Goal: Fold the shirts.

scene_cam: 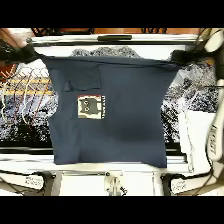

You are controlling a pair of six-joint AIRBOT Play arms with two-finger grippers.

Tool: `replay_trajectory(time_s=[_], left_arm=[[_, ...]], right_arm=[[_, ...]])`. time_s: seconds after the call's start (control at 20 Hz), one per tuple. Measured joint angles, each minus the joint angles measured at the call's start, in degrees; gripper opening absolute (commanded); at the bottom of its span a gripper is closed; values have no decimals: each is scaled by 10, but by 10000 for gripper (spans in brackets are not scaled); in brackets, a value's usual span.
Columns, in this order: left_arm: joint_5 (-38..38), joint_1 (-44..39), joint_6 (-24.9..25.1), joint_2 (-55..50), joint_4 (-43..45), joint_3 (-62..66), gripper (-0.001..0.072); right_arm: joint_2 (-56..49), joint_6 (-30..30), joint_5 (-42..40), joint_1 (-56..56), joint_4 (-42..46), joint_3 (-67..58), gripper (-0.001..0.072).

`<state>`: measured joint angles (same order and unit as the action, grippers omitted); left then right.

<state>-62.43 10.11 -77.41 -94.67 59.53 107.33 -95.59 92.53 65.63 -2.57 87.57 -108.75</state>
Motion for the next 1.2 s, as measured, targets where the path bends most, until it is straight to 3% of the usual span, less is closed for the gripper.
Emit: replay_trajectory(time_s=[0.25, 0.45, 0.55, 0.8, 0.95, 1.0, 1.05, 1.1, 1.2], left_arm=[[114, -22, 1, -114, -4, 22, 34], [141, -34, -3, -165, -2, 27, 33], [106, -30, -6, -172, 10, 36, 33], [-134, 1, -16, -175, 52, 44, 33], [-215, 5, -24, -176, 74, 11, 34], [-226, 3, -26, -176, 79, 1, 98], [-235, 1, -29, -176, 82, -8, 346], [-241, 0, -32, -176, 93, -13, 514], [-259, 3, -39, -170, 90, -12, 516]], right_arm=[[-94, 33, -126, 0, -10, 2, 73], [-138, 41, -137, 0, -33, 2, 73], [-141, 36, -103, -1, -40, 2, 73], [-131, 8, 75, -4, -29, 4, 73], [-139, 9, 136, 1, -26, 26, 76], [-140, 14, 144, 4, -26, 34, 170], [-140, 16, 149, 8, -26, 42, 423], [-140, 18, 154, 10, -23, 47, 498], [-128, 15, 173, 11, -23, 53, 497]])
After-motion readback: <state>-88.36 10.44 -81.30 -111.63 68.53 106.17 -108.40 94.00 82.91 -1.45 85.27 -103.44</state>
